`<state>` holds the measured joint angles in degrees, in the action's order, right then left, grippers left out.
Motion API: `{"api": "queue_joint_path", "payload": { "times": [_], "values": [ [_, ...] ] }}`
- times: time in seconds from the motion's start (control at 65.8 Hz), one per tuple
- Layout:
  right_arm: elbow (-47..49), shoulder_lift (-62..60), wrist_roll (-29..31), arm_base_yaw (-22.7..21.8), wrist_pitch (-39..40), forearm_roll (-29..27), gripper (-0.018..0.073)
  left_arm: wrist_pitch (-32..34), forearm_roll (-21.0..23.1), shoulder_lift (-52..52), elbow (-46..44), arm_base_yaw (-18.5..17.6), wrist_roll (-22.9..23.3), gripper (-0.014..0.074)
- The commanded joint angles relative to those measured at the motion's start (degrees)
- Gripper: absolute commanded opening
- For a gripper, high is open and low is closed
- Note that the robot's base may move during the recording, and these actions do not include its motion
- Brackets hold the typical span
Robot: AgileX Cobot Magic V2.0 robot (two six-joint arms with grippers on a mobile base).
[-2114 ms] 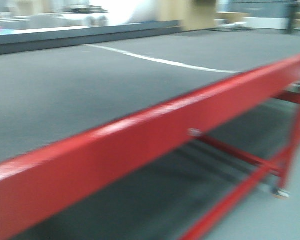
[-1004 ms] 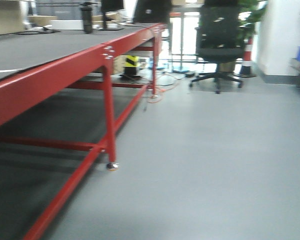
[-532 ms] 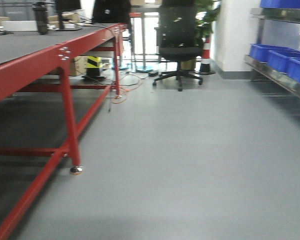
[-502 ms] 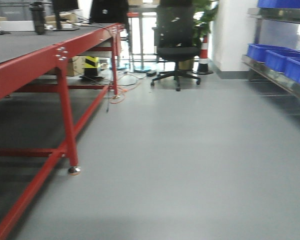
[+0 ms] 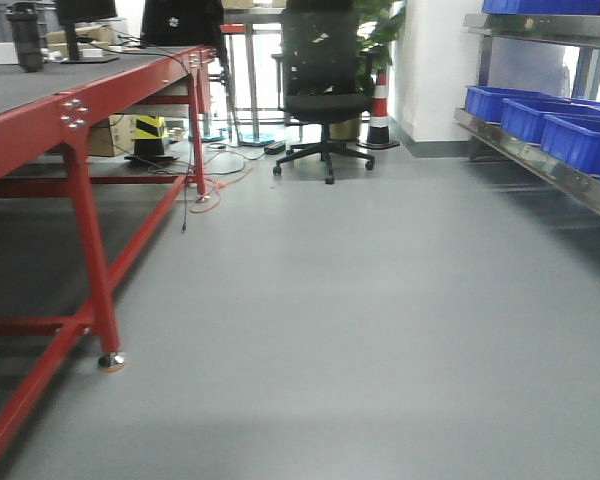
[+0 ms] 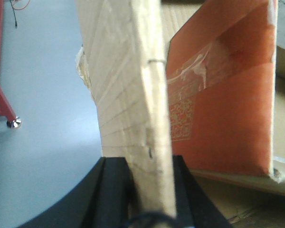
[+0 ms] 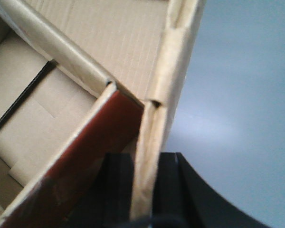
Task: Stack two boxes on right shelf middle
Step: 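Drive the base past the red workbench carrying the boxes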
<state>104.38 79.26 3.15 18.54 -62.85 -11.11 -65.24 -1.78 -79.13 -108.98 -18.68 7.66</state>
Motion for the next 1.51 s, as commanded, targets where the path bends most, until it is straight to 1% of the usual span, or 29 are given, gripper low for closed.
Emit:
{"api": "queue_joint_path", "payload": {
  "times": [0.0, 0.836, 0.928, 0.958, 1.49],
  "values": [
    [0.7, -0.4, 0.8, -0.1, 1.7, -0.9, -0.0154, 4.7, 2.5, 1.0, -0.8, -0.5, -0.2, -0.0111],
    [0.7, -0.4, 0.8, -0.1, 1.7, -0.9, -0.0154, 4.8, 2.5, 1.0, -0.8, -0.5, -0.2, -0.0111],
    [0.7, -0.4, 0.8, -0.1, 1.7, -0.9, -0.0154, 4.8, 2.1, 1.0, -0.8, -0.5, -0.2, -0.0111],
    [0.7, -0.4, 0.8, -0.1, 1.7, -0.9, -0.0154, 4.8, 1.2, 1.0, -0.8, -0.5, -0.2, -0.0111],
    [0.7, -0.4, 0.8, -0.1, 1.7, -0.9, -0.0154, 4.8, 1.1, 1.0, -0.8, -0.5, -0.2, -0.0111]
  ]
}}
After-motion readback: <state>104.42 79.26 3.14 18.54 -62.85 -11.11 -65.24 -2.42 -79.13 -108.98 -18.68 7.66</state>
